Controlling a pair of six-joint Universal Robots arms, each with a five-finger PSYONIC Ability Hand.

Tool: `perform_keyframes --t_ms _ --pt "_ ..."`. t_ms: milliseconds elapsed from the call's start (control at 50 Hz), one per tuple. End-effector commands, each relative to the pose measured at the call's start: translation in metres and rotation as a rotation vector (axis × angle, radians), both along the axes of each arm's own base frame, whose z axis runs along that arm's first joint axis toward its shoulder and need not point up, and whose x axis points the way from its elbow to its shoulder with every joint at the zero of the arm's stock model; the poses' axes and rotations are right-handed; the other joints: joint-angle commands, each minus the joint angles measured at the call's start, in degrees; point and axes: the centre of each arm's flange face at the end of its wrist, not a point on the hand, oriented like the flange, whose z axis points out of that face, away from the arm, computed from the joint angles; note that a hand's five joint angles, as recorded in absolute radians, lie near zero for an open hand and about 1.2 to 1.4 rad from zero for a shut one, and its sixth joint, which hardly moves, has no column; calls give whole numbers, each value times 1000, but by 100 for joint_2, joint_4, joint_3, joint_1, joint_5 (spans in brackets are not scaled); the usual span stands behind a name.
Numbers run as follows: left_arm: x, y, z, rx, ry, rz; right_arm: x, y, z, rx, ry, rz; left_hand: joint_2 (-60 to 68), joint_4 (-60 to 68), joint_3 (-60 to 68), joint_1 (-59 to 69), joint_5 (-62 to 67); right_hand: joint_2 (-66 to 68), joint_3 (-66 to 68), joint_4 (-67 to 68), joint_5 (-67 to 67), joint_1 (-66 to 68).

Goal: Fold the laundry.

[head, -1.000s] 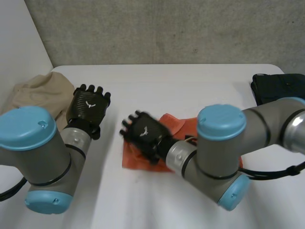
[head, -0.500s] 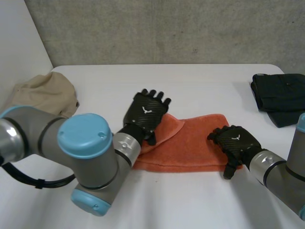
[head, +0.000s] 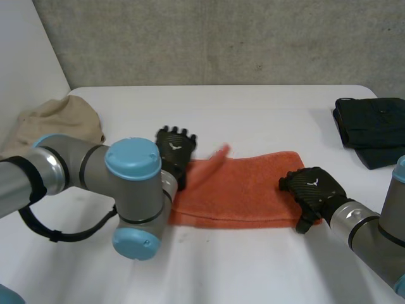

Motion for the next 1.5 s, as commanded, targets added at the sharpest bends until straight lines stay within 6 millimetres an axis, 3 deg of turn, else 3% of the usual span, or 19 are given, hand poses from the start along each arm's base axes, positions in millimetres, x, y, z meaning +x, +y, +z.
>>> perform_keyframes --t_ms 20,280,340,400,480,620,660,760,820,900,960,1000,1040,1100,1160,1220,1280,1380,1500 --pt "12 12 -2 -1 -80 31 -1 -3 0 -21 4 -6 -59 -53 -99 -94 -91 968 939 921 1006 1294" --pt "17 34 22 -18 -59 7 -12 -8 -4 -30 41 -40 -126 -121 -166 -161 -158 1523 1494 1476 1561 1849" --pt "19 37 23 -17 -60 8 -17 -10 -5 -33 59 -58 -126 -121 -166 -161 -158 2645 2616 2598 2683 2972" --pt "22 38 27 -19 -58 10 -20 -10 -6 -37 76 -62 -143 -137 -183 -178 -175 5434 5404 5387 5472 5760" --pt "26 41 32 -24 -53 13 -22 -11 -5 -64 127 -57 -160 -154 -200 -195 -192 5453 5424 5406 5491 5780" --pt "35 47 50 -48 -30 22 -21 -23 28 -269 304 -46 -193 -188 -234 -229 -226 5453 5424 5406 5491 5780" --pt "37 47 55 -57 -23 25 -12 -23 36 -317 330 -15 -193 -188 -234 -229 -226 5453 5424 5406 5491 5780" --pt "46 44 72 -88 3 56 65 19 64 -501 291 228 -193 -188 -234 -229 -226 5453 5424 5406 5491 5780" --pt "52 40 78 -99 11 78 96 45 73 -560 243 333 -193 -188 -234 -229 -226 5453 5424 5406 5491 5780" --pt "62 36 84 -99 46 111 134 87 59 -580 189 504 -193 -188 -234 -229 -226 5453 5424 5406 5491 5780" --pt "63 35 85 -90 70 117 144 102 44 -550 178 576 -193 -188 -234 -229 -226 5409 5380 5362 5447 5736" --pt "64 34 84 -74 102 124 149 107 34 -521 184 592 -193 -188 -234 -229 -226 835 805 788 872 1161" --pt "65 33 84 -65 125 129 148 106 31 -489 171 572 -193 -188 -234 -229 -226 -1547 -1576 -1594 -1509 -1220" --pt "64 31 87 -59 167 132 146 106 34 -422 101 526 -193 -188 -234 -229 -226 -1547 -1576 -1594 -1509 -1220" --pt "59 32 90 -56 204 109 135 83 60 -333 -76 377 -193 -188 -234 -229 -226 -1547 -1576 -1594 -1509 -1220" --pt "51 32 94 -55 239 64 102 43 88 -233 -260 173 -177 -171 -217 -212 -209 -1547 -1576 -1594 -1509 -1220" --pt "38 38 96 -30 291 -18 77 20 96 -95 -375 38 -143 -138 -183 -178 -175 -1547 -1576 -1594 -1509 -1220" --pt "14 48 83 64 357 -126 65 9 90 70 -409 -24 -76 -70 -116 -111 -108 -1547 -1576 -1594 -1509 -1220" --pt "1 59 46 218 284 -143 74 -6 46 209 -319 -40 -42 -36 -82 -77 -74 -1547 -1576 -1594 -1509 -1220"
